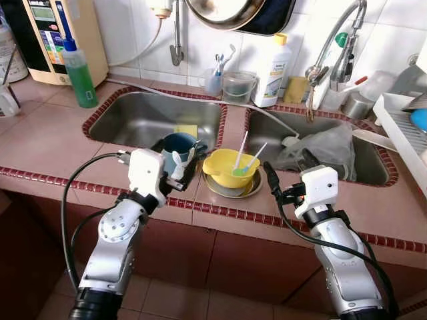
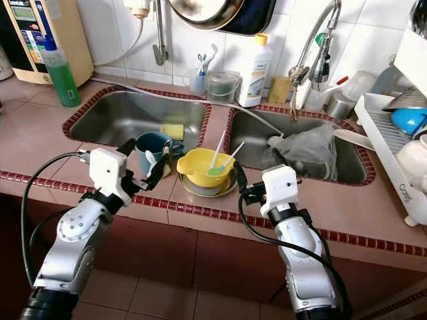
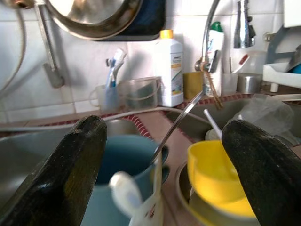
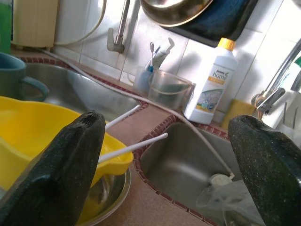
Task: Kitchen organization
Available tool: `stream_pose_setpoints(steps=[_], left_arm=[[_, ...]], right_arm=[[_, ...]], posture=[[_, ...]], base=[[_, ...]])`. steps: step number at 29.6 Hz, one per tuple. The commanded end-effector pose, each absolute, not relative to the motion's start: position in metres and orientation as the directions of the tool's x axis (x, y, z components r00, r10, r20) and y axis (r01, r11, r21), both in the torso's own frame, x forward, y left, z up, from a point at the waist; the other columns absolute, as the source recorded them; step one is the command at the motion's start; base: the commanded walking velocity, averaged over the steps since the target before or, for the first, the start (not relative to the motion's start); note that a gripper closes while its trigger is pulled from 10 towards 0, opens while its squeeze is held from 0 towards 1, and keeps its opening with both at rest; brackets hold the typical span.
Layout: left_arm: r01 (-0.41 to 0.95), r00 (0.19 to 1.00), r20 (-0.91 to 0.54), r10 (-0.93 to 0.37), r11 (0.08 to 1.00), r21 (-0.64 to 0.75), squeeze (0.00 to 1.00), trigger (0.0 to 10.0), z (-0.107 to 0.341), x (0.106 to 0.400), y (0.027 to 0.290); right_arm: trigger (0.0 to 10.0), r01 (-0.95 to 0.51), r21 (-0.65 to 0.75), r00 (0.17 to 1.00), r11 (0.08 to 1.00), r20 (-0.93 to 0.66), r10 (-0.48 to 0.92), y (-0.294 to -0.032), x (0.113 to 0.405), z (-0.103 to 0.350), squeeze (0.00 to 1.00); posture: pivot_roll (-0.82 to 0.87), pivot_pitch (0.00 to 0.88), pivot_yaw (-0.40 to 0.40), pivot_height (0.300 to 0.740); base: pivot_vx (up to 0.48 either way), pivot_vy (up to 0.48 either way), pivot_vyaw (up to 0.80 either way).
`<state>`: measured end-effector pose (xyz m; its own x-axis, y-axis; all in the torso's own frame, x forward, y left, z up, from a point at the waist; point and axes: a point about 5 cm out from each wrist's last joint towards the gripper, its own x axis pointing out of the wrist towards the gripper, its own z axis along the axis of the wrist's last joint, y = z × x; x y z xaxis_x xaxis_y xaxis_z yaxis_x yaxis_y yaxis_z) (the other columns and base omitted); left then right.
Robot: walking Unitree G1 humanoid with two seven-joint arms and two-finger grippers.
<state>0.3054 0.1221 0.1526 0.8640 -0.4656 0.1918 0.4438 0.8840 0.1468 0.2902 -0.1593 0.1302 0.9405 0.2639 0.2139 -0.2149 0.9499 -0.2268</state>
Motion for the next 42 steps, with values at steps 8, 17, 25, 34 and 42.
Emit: stream_pose_setpoints(steps=[8, 17, 25, 34, 42], left_arm=[[0.496, 0.827, 0.194, -0.528, 0.847, 0.193, 0.00, 10.0, 0.157, 0.315, 0.099], [0.480, 0.838, 0.177, -0.516, 0.852, 0.209, 0.00, 10.0, 0.159, 0.322, 0.095], [0.468, 0.846, 0.179, -0.503, 0.860, 0.205, 0.00, 0.0, 0.160, 0.327, 0.094], [0.460, 0.852, 0.178, -0.492, 0.867, 0.193, 0.00, 0.0, 0.159, 0.328, 0.099], [0.456, 0.854, 0.176, -0.489, 0.868, 0.196, 0.00, 0.0, 0.159, 0.328, 0.101]], right_arm=[[10.0, -0.188, -0.233, 0.946, 0.954, 0.216, 0.240, -0.163, 0.288, 0.130, 0.00], [10.0, -0.179, -0.234, 0.948, 0.956, 0.218, 0.231, -0.164, 0.287, 0.130, 0.00], [10.0, -0.172, -0.237, 0.949, 0.956, 0.221, 0.225, -0.164, 0.286, 0.130, 0.00], [10.0, -0.163, -0.236, 0.951, 0.958, 0.220, 0.216, -0.164, 0.286, 0.130, 0.00], [10.0, -0.159, -0.234, 0.953, 0.959, 0.219, 0.211, -0.163, 0.286, 0.129, 0.00]], posture=[[0.05, 0.000, -0.033, 0.740], [0.04, 0.000, -0.025, 0.740], [0.03, 0.000, -0.020, 0.740], [0.03, 0.000, -0.018, 0.740], [0.04, 0.000, -0.016, 0.740]], base=[[0.000, 0.000, 0.00], [0.000, 0.000, 0.00], [0.000, 0.000, 0.00], [0.000, 0.000, 0.00], [0.000, 0.000, 0.00]])
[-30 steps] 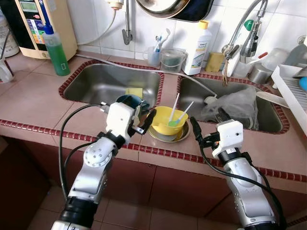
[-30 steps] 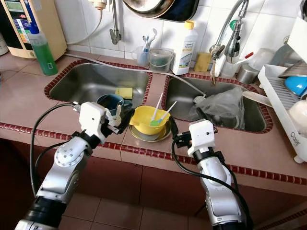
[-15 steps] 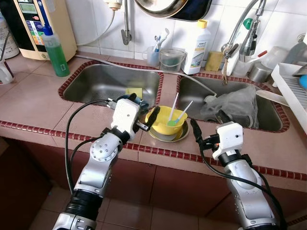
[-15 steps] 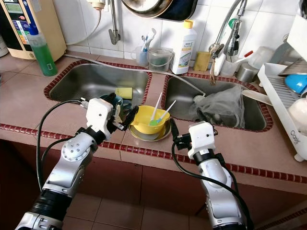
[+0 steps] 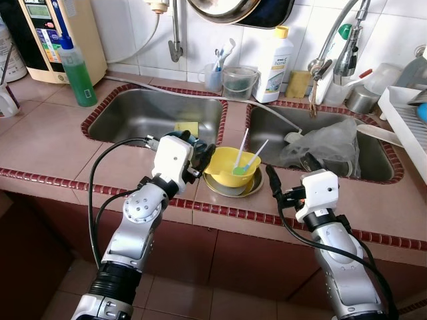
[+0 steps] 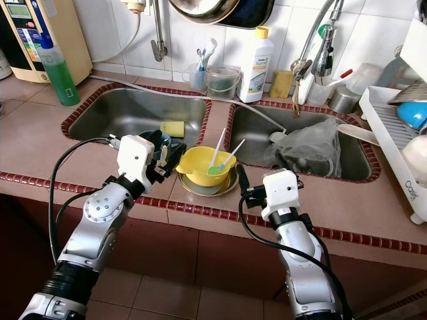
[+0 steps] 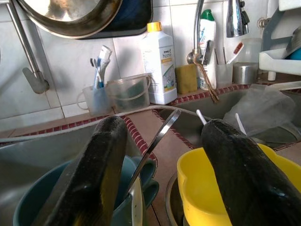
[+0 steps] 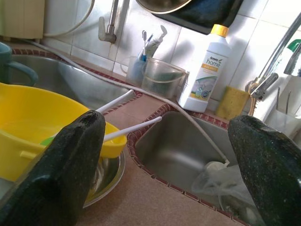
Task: Kitchen organization
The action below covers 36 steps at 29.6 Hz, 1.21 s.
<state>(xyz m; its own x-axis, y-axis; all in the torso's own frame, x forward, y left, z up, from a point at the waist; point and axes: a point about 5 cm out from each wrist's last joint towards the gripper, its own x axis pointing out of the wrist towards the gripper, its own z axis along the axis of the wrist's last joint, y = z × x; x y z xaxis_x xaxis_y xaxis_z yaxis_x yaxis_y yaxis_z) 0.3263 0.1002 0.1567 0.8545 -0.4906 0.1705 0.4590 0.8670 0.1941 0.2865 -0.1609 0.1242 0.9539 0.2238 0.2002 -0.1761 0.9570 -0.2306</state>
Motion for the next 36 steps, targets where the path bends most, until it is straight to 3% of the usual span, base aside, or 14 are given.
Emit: stream_pose_setpoints(steps=[1, 36], left_arm=[[0.456, 0.854, 0.177, -0.489, 0.868, 0.195, 0.00, 0.0, 0.1591, 0.3276, 0.1013], [0.443, 0.861, 0.186, -0.473, 0.878, 0.183, 0.00, 0.0, 0.1601, 0.3262, 0.1040]], right_arm=[[10.0, -0.159, -0.233, 0.953, 0.959, 0.219, 0.211, -0.1627, 0.2860, 0.1290, 0.00], [10.0, -0.159, -0.232, 0.951, 0.960, 0.226, 0.212, -0.1603, 0.2872, 0.1309, 0.00]], posture=[[0.04, 0.000, -0.016, 0.740], [0.03, 0.000, -0.023, 0.740]], base=[[0.000, 0.000, 0.00], [0.000, 0.000, 0.00]])
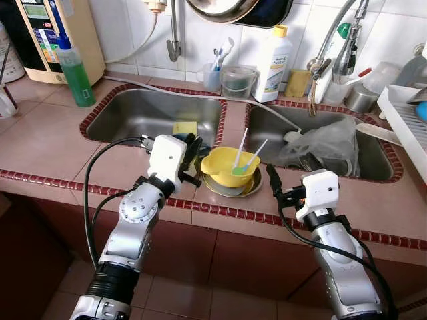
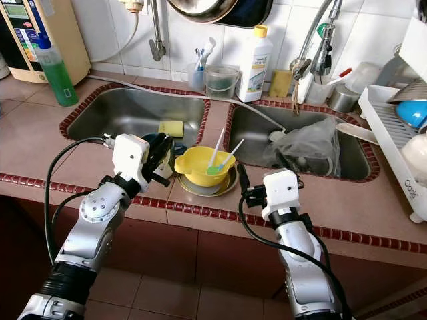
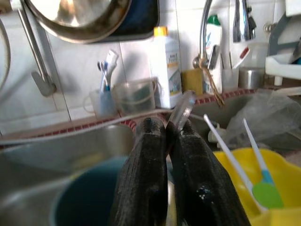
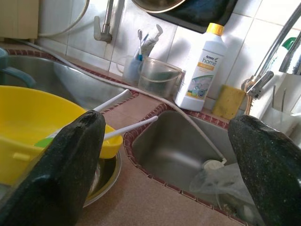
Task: Kitchen organization
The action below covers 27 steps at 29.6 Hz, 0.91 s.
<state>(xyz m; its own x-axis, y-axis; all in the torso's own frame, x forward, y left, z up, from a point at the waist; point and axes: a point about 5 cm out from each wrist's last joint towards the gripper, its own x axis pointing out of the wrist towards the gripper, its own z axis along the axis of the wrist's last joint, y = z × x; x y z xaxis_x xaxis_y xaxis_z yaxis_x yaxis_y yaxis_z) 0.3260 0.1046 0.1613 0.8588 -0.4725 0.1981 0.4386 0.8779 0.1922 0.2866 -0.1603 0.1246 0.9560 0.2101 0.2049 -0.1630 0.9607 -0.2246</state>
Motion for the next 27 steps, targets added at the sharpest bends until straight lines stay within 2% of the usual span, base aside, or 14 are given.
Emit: stream_pose_setpoints(steps=[1, 6, 7, 8, 21, 27], left_arm=[[0.441, 0.862, 0.186, -0.472, 0.879, 0.182, 0.00, 0.0, 0.160, 0.326, 0.104], [0.447, 0.863, 0.165, -0.478, 0.874, 0.192, 0.00, 0.0, 0.156, 0.323, 0.105], [0.445, 0.863, 0.162, -0.479, 0.871, 0.207, 0.00, 9.6, 0.157, 0.323, 0.104], [0.446, 0.865, 0.159, -0.477, 0.873, 0.197, 0.00, 10.0, 0.156, 0.324, 0.104], [0.458, 0.851, 0.181, -0.494, 0.864, 0.208, 0.00, 10.0, 0.170, 0.330, 0.100], [0.480, 0.815, 0.234, -0.529, 0.844, 0.238, 0.00, 10.0, 0.197, 0.333, 0.098]], right_arm=[[10.0, -0.160, -0.233, 0.951, 0.959, 0.225, 0.213, -0.160, 0.287, 0.131, 0.00], [10.0, -0.161, -0.231, 0.951, 0.959, 0.223, 0.214, -0.160, 0.287, 0.130, 0.00], [10.0, -0.161, -0.231, 0.951, 0.959, 0.223, 0.213, -0.160, 0.287, 0.130, 0.00], [10.0, -0.161, -0.231, 0.951, 0.959, 0.223, 0.214, -0.160, 0.287, 0.130, 0.00], [10.0, -0.137, -0.230, 0.952, 0.964, 0.238, 0.192, -0.163, 0.284, 0.132, 0.00], [10.0, -0.128, -0.224, 0.952, 0.966, 0.246, 0.184, -0.163, 0.284, 0.133, 0.00]], posture=[[0.03, 0.000, -0.023, 0.740], [0.04, 0.000, -0.024, 0.740], [0.04, 0.000, -0.024, 0.740], [0.04, 0.000, -0.021, 0.740], [0.00, 0.000, 0.003, 0.740], [0.00, 0.000, 0.010, 0.740]], base=[[0.000, 0.000, 0.00], [0.000, 0.000, 0.00], [0.000, 0.000, 0.00], [0.000, 0.000, 0.00], [0.000, 0.000, 0.00], [0.000, 0.000, 0.00]])
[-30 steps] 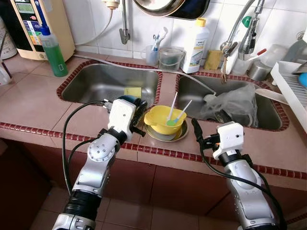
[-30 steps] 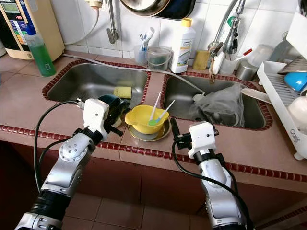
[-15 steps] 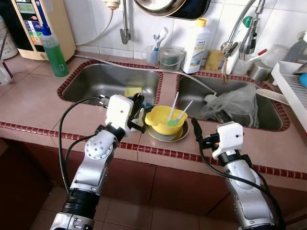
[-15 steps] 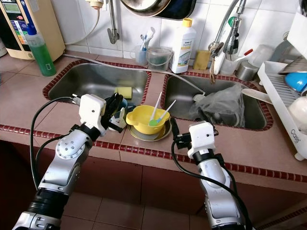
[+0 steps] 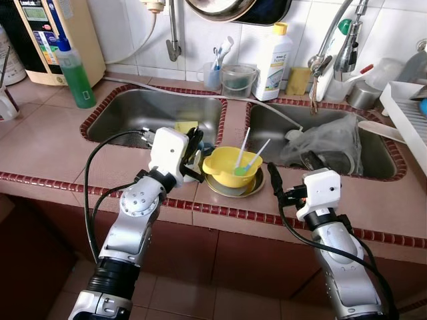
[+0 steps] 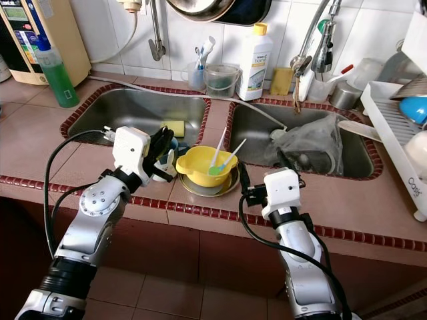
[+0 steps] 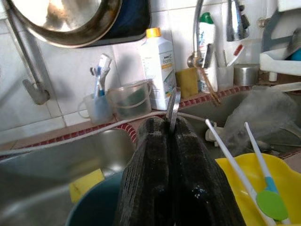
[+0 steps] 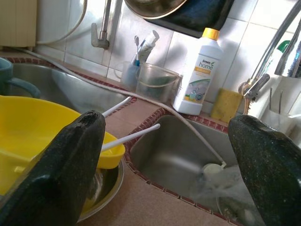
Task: Kitchen organization
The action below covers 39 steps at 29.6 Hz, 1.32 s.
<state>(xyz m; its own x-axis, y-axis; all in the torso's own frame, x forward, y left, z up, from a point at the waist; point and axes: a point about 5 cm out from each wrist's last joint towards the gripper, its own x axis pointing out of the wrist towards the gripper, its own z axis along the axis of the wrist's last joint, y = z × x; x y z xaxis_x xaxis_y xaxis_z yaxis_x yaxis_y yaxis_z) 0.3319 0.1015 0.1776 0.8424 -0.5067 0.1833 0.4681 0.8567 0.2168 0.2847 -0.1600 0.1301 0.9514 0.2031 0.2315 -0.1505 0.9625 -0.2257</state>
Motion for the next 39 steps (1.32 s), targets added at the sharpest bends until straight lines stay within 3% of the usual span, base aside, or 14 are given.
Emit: stream_pose_setpoints(steps=[1, 14, 28, 39], left_arm=[[0.483, 0.807, 0.244, -0.537, 0.840, 0.248, 0.00, 10.0, 0.204, 0.334, 0.098], [0.491, 0.771, 0.273, -0.575, 0.810, 0.319, 0.00, 10.0, 0.239, 0.339, 0.111], [0.425, 0.775, 0.391, -0.497, 0.867, 0.261, 0.00, 10.0, 0.289, 0.355, 0.136], [0.390, 0.840, 0.346, -0.419, 0.908, 0.155, 0.00, 10.0, 0.253, 0.360, 0.125]], right_arm=[[10.0, -0.130, -0.225, 0.951, 0.966, 0.246, 0.186, -0.162, 0.284, 0.133, 0.00], [10.0, -0.141, -0.226, 0.949, 0.964, 0.247, 0.197, -0.160, 0.287, 0.135, 0.00], [10.0, -0.146, -0.229, 0.945, 0.962, 0.255, 0.204, -0.158, 0.292, 0.138, 0.00], [10.0, -0.125, -0.207, 0.942, 0.970, 0.283, 0.181, -0.158, 0.292, 0.143, 0.00]], posture=[[0.01, 0.000, 0.008, 0.740], [0.02, 0.000, -0.003, 0.740], [0.02, 0.000, -0.003, 0.740], [0.00, 0.000, 0.015, 0.740]], base=[[0.000, 0.000, 0.00], [0.000, 0.000, 0.00], [0.000, 0.000, 0.00], [0.000, 0.000, 0.00]])
